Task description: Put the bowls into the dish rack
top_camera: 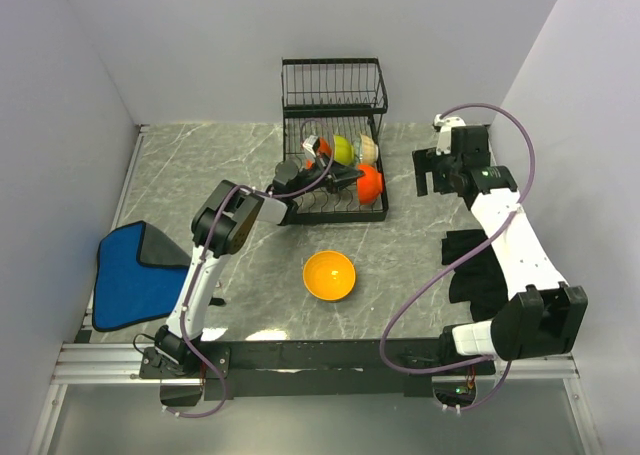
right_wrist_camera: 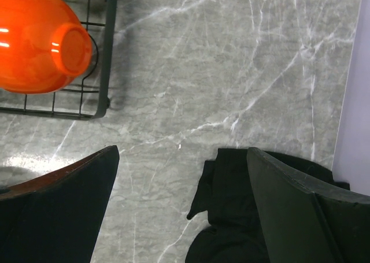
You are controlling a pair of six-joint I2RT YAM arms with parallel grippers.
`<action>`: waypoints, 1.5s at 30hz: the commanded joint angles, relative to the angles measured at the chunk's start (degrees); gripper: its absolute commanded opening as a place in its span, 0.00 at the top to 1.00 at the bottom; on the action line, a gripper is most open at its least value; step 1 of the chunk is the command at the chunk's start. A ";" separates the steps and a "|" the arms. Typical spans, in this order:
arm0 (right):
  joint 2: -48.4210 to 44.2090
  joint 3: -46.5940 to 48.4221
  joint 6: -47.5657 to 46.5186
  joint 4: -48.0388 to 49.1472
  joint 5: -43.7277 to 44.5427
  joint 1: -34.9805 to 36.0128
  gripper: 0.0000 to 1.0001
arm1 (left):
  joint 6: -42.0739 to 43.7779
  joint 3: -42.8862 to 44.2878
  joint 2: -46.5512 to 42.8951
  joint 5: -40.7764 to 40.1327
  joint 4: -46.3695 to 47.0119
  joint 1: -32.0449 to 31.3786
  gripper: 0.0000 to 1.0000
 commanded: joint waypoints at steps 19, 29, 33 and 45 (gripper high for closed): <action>3.78 6.15 -1.77 1.31 2.78 5.53 0.00 | 5.69 3.70 11.30 4.32 8.98 -3.58 0.99; 3.43 5.45 -1.33 1.75 2.35 5.62 0.00 | 12.90 3.18 10.86 8.80 8.71 -4.55 0.99; 3.43 5.36 -0.80 2.19 1.73 5.62 0.00 | 16.05 0.80 7.27 10.20 8.90 -3.67 0.99; 2.11 4.75 -0.80 2.54 1.64 5.71 0.00 | 33.73 5.98 3.82 19.52 -6.14 -2.61 0.98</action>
